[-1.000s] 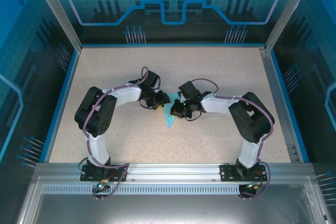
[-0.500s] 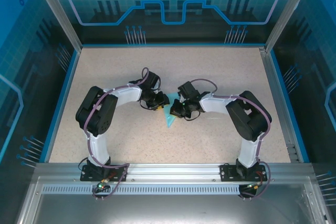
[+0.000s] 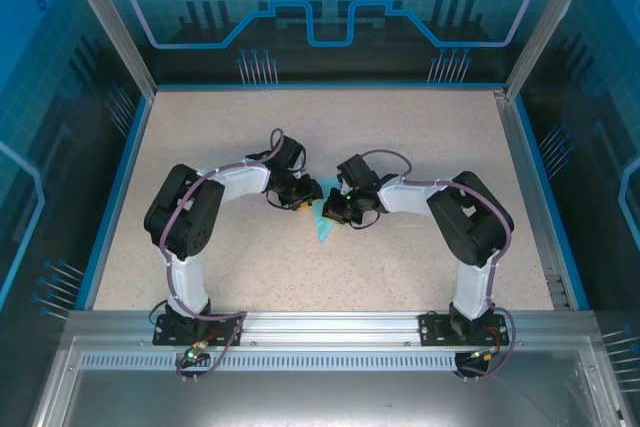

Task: Fold a paper plane with a square sheet of paper (pick it up from the middle)
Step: Third fold the triangle at the center of the table.

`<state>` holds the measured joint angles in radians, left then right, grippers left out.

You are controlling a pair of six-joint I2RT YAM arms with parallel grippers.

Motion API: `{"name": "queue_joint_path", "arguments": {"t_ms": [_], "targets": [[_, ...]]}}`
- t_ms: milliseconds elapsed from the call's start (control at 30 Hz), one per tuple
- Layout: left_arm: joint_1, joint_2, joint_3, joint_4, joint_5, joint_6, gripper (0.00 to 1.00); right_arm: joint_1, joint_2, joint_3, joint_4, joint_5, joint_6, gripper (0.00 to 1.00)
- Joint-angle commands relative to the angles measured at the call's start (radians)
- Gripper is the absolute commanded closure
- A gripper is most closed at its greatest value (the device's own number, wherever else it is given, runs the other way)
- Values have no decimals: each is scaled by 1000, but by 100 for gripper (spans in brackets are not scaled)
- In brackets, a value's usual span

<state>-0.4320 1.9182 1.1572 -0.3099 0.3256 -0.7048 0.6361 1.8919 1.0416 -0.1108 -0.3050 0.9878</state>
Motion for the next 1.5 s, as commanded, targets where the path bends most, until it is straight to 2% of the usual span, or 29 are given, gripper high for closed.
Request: {"name": "queue_joint_path", "arguments": {"t_ms": [0,1000,1167,1467], "targets": [[-1,22,21,-31,-1,15,65,13,24,23,3,-13,-17,94],[-4,27,16,-27,7,18,65,10,42,17,16,-24,-60,93],[-5,24,19,-27,12,17,65,7,56,19,7,-22,-61,87],[14,-49,35,-39,-2,-2,64,5,74,20,-13,-27,-74,71]]}}
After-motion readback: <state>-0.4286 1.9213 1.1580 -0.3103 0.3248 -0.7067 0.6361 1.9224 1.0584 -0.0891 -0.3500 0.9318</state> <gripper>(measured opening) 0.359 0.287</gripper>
